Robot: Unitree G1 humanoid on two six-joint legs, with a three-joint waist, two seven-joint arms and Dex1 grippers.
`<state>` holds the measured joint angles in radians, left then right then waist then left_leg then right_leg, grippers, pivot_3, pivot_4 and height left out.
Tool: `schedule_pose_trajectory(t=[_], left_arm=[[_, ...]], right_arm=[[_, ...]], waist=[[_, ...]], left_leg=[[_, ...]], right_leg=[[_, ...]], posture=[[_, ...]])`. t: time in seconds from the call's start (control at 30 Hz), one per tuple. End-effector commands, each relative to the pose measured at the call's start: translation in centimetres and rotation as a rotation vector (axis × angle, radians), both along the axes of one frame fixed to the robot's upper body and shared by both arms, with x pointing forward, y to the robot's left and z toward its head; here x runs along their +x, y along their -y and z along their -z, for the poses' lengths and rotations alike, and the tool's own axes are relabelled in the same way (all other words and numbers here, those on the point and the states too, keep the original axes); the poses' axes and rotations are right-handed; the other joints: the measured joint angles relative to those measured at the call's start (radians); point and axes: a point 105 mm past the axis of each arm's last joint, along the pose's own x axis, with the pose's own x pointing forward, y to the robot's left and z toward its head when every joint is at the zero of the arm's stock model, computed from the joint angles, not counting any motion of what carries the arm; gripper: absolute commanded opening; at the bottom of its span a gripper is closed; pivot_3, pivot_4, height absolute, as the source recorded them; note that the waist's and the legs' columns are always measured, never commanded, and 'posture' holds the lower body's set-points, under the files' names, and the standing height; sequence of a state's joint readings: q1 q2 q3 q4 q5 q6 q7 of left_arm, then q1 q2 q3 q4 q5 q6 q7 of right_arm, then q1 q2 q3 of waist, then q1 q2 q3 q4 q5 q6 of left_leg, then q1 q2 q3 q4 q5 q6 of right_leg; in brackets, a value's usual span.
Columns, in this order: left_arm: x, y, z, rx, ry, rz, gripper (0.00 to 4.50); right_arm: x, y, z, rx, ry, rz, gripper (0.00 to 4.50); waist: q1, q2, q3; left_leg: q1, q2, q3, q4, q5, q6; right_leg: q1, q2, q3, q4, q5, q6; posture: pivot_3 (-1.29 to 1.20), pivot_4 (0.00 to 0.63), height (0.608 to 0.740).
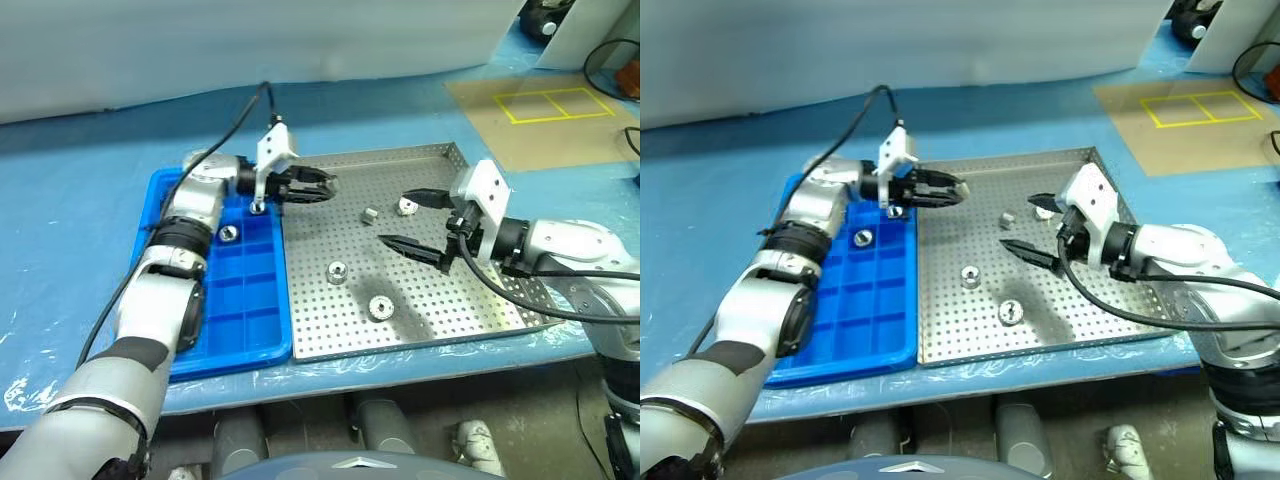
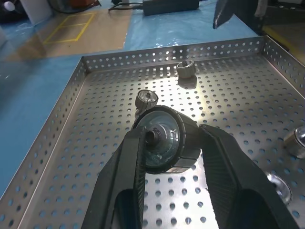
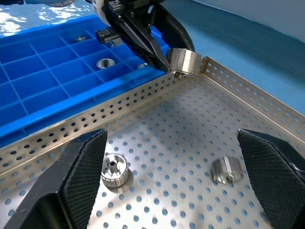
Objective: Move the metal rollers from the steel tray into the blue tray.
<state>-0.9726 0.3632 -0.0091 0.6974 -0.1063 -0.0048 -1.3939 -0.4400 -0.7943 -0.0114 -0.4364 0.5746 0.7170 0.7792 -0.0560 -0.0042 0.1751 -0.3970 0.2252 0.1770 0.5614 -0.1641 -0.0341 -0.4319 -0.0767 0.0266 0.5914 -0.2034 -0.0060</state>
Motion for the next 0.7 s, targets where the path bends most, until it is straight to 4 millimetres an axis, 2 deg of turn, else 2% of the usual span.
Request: schedule_pose_trajectory(t=[0.03, 0.2, 0.37, 0.5, 0.63, 0.7], left_arm=[[-2.2, -2.0, -1.3, -0.007, 0.053, -0.016, 1.36], [-5.1, -5.8, -0.3, 0.009, 0.049, -0.155, 1.36], [-6.6, -7.6, -1.3, -0.017, 0.068, -0.262, 1.36], [-7.5, -10.0, -1.9, -0.027, 0.083, -0.374, 1.36], [-8.3, -11.6, -0.4, -0.002, 0.032, -0.448, 1.36], [-8.7, -12.4, 0.9, 0.024, 0.0, -0.487, 1.36]], right_arm=[[0.7, -1.8, -0.8, 0.008, 0.05, -0.098, 4.5], [1.7, -4.4, -0.4, 0.008, 0.042, -0.242, 4.5], [2.4, -5.6, -0.3, 0.004, 0.038, -0.324, 4.5], [2.6, -7.4, -0.4, 0.011, 0.029, -0.42, 4.5], [2.6, -8.9, 0.0, 0.004, 0.03, -0.491, 4.5], [2.5, -9.4, 0.1, 0.005, 0.029, -0.511, 4.5]], waist=[[0.015, 0.0, 0.0], [0.062, 0.0, 0.001], [0.124, 0.0, 0.002], [0.132, 0.0, 0.002], [0.135, 0.0, 0.002], [0.14, 0.0, 0.002]], left_leg=[[0.0, 0.0, 0.0, 0.0, 0.0, -0.001], [0.0, 0.002, 0.0, 0.001, 0.0, -0.005], [-0.001, 0.006, -0.001, 0.002, 0.004, -0.013], [0.0, 0.008, -0.001, 0.003, 0.007, -0.018], [0.0, 0.01, -0.002, 0.002, 0.008, -0.019], [0.0, 0.01, -0.002, 0.002, 0.008, -0.02]], right_leg=[[0.0, 0.0, 0.0, 0.001, 0.0, 0.0], [-0.002, 0.0, -0.003, 0.006, 0.0, -0.001], [-0.006, 0.0, -0.008, 0.016, -0.002, -0.004], [-0.006, 0.001, -0.008, 0.019, -0.002, -0.004], [-0.007, 0.003, -0.009, 0.021, -0.003, -0.005], [-0.007, 0.003, -0.01, 0.021, -0.003, -0.007]], posture=[[-0.25, 0.15, 0.74], [-0.08, 0.15, 0.74], [0.02, 0.15, 0.74], [0.1, 0.15, 0.74], [0.12, 0.15, 0.74], [0.12, 0.15, 0.74]])
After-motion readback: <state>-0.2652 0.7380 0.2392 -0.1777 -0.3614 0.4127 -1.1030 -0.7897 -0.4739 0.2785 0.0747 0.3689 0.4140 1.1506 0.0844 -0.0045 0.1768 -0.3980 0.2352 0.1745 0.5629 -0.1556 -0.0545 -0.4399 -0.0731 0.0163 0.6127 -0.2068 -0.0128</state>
